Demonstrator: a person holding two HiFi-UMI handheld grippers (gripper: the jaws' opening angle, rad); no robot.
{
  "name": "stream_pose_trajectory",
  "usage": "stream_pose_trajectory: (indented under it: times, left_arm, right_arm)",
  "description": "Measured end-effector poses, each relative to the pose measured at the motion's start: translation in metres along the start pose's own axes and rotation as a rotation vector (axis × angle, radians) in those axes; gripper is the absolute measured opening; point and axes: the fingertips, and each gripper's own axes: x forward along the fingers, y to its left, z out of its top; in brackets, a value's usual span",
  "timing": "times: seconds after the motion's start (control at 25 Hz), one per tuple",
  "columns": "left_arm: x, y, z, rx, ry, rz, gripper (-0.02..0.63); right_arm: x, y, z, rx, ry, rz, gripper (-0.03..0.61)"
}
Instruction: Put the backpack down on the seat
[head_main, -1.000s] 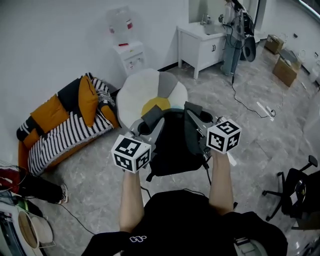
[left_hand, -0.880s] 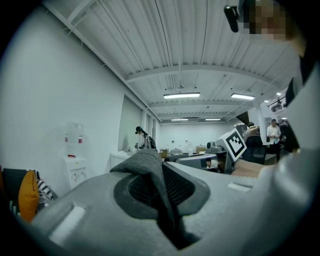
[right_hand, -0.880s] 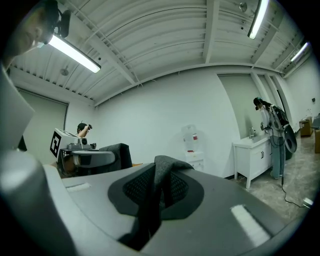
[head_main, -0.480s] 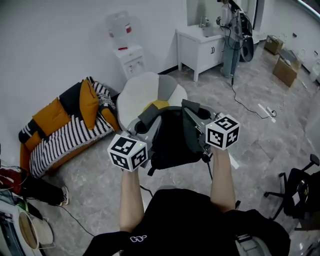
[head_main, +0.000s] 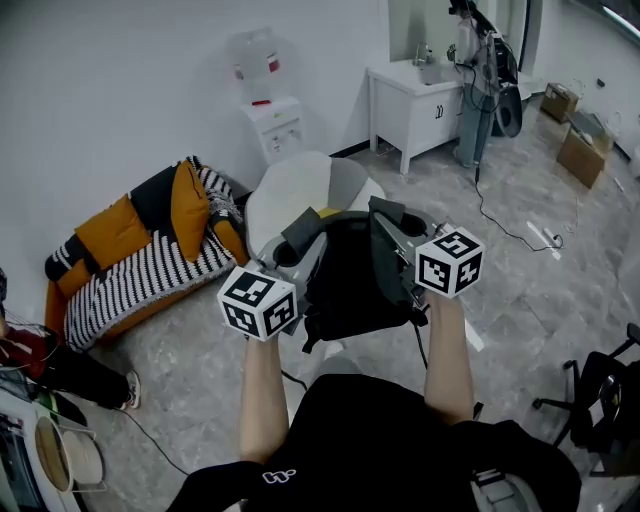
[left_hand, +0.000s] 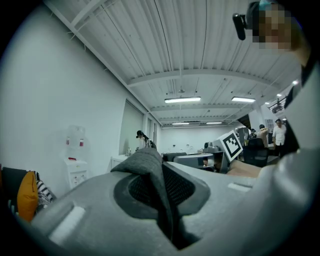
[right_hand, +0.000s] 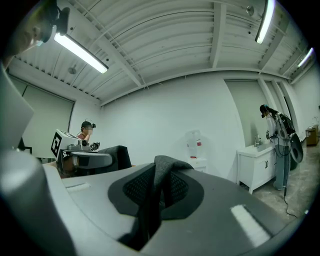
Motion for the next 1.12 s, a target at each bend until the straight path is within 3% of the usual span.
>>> stream_pose_trajectory:
  times: [0.52,1.12]
  left_arm:
    - [0.024,0.076,-0.011,-0.051,-0.047,0.028,0.029]
    - [0.085,0.181,-0.029,-0.130,0.007,0.038,0.029]
  right_arm:
    - [0.070,-0.024,-0.014,-0.025,0.062,0.060,0.037]
    - [0.165,-0.088,-0.034,0.027,0.122,0.054,0.035]
